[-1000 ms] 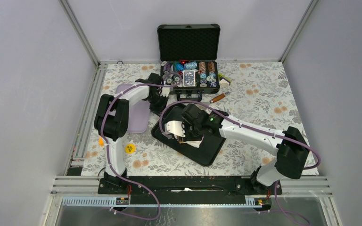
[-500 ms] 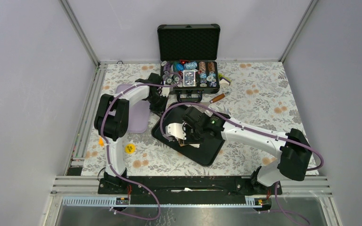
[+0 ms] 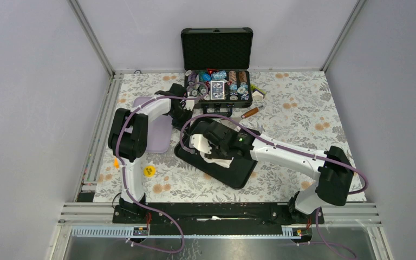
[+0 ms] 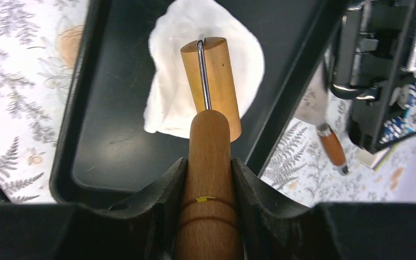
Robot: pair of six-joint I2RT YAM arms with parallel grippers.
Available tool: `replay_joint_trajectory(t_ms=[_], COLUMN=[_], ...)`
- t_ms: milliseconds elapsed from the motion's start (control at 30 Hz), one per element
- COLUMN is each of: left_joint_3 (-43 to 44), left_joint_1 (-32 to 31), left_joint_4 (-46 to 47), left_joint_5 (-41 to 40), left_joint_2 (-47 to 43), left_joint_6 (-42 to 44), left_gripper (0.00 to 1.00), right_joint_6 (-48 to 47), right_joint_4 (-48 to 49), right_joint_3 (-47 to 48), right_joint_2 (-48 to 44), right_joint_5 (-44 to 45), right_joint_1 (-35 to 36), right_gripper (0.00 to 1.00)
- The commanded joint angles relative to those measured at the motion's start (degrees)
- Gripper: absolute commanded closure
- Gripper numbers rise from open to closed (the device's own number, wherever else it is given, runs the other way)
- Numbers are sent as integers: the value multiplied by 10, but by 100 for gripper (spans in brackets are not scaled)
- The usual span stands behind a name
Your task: Roll out the dumpling wrappers from the dough
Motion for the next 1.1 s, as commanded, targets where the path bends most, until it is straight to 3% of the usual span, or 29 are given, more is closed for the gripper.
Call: replay_joint_trajectory(t_ms=[0,533,1067], left_joint_3=[-12,-12,-12], left_joint_1=[13,15,16], left_joint_4=[59,60,60], left_joint_5=[-43,-40,-40], left_joint_2=[20,20,19], left_joint_6=[-15,-16,-16], left_gripper=[100,100,100], right_joint_6=[-4,24,36], right_joint_4=[28,-112,-123], right_joint_3=[26,-48,-77], right_joint_2=[15,19,12], right_joint_5=[77,-121,-167], right_joint_1=[-1,0,0], right_gripper=[100,100,100])
